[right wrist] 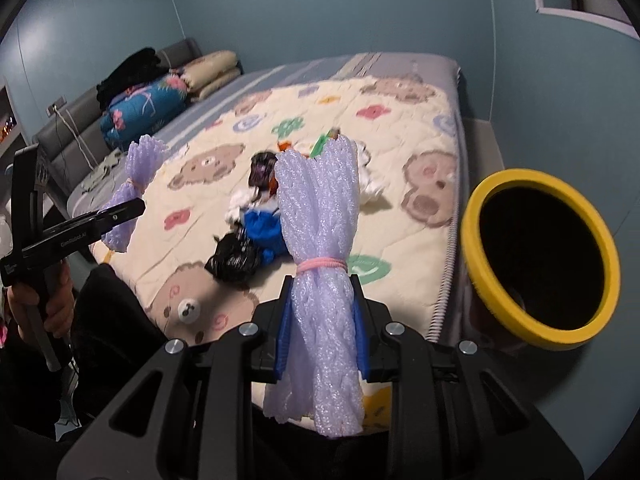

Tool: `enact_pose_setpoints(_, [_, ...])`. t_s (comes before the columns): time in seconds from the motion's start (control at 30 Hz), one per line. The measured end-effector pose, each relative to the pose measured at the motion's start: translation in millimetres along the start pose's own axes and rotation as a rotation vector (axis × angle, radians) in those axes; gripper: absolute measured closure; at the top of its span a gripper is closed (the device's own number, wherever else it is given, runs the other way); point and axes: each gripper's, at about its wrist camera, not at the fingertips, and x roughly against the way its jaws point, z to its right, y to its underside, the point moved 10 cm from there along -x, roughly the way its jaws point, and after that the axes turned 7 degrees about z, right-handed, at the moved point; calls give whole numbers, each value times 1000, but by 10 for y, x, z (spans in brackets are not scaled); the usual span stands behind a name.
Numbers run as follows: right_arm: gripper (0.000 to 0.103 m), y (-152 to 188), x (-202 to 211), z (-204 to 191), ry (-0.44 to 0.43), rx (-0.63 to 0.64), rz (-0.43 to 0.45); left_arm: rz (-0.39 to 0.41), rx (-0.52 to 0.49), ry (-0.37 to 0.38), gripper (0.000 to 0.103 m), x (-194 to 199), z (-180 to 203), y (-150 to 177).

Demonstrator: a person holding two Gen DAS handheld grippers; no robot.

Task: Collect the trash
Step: 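Carry both lavender foam sleeves to the yellow bin and open both tools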

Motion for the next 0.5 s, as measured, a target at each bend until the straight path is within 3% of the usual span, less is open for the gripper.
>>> enact_pose_setpoints(0.5, [78, -464, 426, 841, 96, -99, 149, 63, -94, 156, 72, -386, 1174, -649])
